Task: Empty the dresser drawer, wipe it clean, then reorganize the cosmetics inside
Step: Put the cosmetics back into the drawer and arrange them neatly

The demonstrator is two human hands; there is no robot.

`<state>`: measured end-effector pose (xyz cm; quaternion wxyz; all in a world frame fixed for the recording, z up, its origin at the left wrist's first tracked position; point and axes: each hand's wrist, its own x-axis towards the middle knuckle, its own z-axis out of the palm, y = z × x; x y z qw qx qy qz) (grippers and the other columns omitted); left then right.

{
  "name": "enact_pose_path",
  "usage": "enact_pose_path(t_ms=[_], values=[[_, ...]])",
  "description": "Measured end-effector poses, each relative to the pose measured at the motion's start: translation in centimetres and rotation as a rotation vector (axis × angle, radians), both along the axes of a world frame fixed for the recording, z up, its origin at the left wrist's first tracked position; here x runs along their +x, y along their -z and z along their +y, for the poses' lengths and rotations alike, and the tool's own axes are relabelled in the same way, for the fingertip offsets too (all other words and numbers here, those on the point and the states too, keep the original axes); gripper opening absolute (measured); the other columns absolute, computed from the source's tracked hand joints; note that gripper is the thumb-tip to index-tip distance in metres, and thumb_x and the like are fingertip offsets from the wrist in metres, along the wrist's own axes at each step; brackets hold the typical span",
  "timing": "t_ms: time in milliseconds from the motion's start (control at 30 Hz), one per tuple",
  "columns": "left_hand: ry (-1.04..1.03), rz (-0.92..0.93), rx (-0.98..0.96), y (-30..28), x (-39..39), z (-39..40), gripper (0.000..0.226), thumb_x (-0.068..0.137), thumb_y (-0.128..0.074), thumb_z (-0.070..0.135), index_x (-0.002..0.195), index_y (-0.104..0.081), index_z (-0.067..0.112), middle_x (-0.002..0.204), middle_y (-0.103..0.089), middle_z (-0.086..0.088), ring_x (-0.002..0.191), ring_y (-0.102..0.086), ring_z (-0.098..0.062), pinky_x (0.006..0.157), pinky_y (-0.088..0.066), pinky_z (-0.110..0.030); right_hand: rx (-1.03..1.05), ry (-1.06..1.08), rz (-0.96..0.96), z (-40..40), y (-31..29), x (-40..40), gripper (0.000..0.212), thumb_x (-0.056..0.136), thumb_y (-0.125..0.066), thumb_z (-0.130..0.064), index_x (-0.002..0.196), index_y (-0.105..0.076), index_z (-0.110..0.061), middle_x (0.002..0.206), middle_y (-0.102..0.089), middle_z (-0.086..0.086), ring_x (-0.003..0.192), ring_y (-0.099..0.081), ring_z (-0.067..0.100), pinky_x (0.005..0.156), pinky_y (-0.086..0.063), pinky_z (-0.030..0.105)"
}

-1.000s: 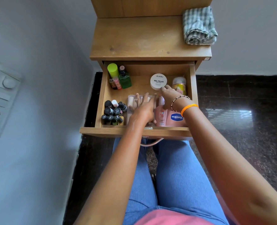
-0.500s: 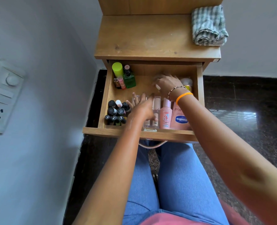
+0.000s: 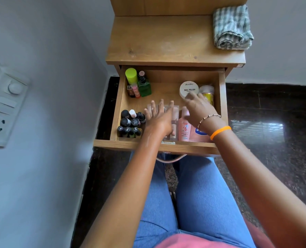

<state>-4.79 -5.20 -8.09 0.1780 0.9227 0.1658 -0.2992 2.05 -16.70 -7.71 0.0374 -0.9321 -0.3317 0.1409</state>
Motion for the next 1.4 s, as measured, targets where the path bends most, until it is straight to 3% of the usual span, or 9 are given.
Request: enact_pose_path(t_ms=[67,200,367,467,600,900,1100,1300,1400], values=[[0.043,0.023,-0.003,-0.1,-0.4,-0.2,0.101,0.084,-0.058,-0.004,0.15,0.012,0.028,0.156,0.026,-0.005,0.142,0.026,-0.031,0.117,0.008,-0.051,-0.127,-0.061,0.075,-0.6,0.2,-1.8,0.055,0.078,-0.071,-0.021,0.127,-0.048,-0.012,0.137,-0.033,0.012,0.12,-0.039,0.034,0.1,-0.041,0.046],[0.053,0.054,-0.007,0.6,-0.6,-0.3,0.097,0.085,-0.049,-0.013,0.15,0.009,0.03,0.154,0.03,0.0,0.144,0.022,-0.026,0.118,-0.004,-0.052,-0.16,-0.058,0.157,-0.8,0.2,-2.3,0.075,0.071,-0.078,-0.024,0.133,-0.04,-0.008,0.14,-0.027,0.015,0.124,-0.038,0.036,0.105,-0.036,0.04],[0.05,0.062,-0.014,0.0,-0.5,-1.1,0.095,0.085,-0.043,-0.017,0.151,0.01,0.026,0.153,0.033,-0.002,0.143,0.024,-0.03,0.117,-0.003,-0.055,-0.239,-0.098,0.181,-0.7,0.3,-2.8,0.093,0.069,-0.08,-0.029,0.141,-0.027,-0.002,0.152,-0.012,0.019,0.137,-0.025,0.037,0.113,-0.025,0.038],[0.047,0.07,-0.019,0.0,-0.4,-1.0,0.099,0.084,-0.048,-0.017,0.151,0.012,0.025,0.152,0.034,-0.003,0.142,0.025,-0.031,0.116,-0.002,-0.054,-0.28,-0.136,0.16,-0.6,0.5,-2.9,0.084,0.08,-0.07,-0.019,0.143,-0.019,0.002,0.153,-0.009,0.023,0.143,-0.012,0.037,0.116,-0.019,0.038],[0.045,0.063,-0.051,0.2,-0.1,-0.7,0.106,0.082,-0.062,-0.009,0.151,0.012,0.025,0.153,0.033,-0.002,0.142,0.026,-0.03,0.115,-0.001,-0.056,-0.365,-0.227,0.048,-0.1,0.6,-2.8,0.064,0.09,-0.05,-0.008,0.142,-0.017,0.011,0.147,-0.028,0.023,0.144,-0.004,0.038,0.119,-0.012,0.042],[0.035,-0.006,-0.071,1.4,1.0,0.0,0.104,0.082,-0.065,-0.005,0.151,0.008,0.023,0.155,0.029,0.0,0.143,0.023,-0.028,0.116,-0.005,-0.053,-0.393,-0.23,0.01,0.4,0.1,-2.4,0.078,0.09,-0.053,-0.021,0.143,-0.006,0.012,0.152,-0.015,0.029,0.145,-0.003,0.038,0.121,-0.006,0.041],[0.067,-0.009,-0.081,1.4,1.3,0.0,0.106,0.082,-0.068,0.0,0.151,0.009,0.022,0.155,0.029,0.0,0.143,0.023,-0.029,0.116,-0.004,-0.053,-0.346,-0.165,0.061,0.4,-0.4,-2.2,0.071,0.094,-0.045,-0.017,0.143,-0.003,0.011,0.153,-0.012,0.026,0.145,0.001,0.036,0.12,-0.003,0.039],[0.064,-0.038,-0.092,1.1,1.3,0.1,0.096,0.086,-0.058,-0.008,0.151,0.006,0.022,0.156,0.026,0.002,0.144,0.02,-0.027,0.116,-0.005,-0.052,-0.309,-0.137,0.128,0.2,-0.8,-2.4,0.079,0.092,-0.05,-0.024,0.143,-0.001,0.011,0.155,-0.007,0.025,0.145,0.005,0.035,0.121,-0.003,0.04],[0.057,-0.089,-0.124,0.5,0.7,-0.1,0.09,0.088,-0.055,-0.007,0.152,0.003,0.02,0.157,0.022,0.002,0.146,0.015,-0.027,0.117,-0.007,-0.049,-0.215,-0.077,0.188,-0.2,-0.8,-2.5,0.08,0.089,-0.055,-0.02,0.145,-0.004,0.007,0.156,0.0,0.024,0.146,0.0,0.033,0.121,-0.01,0.038]])
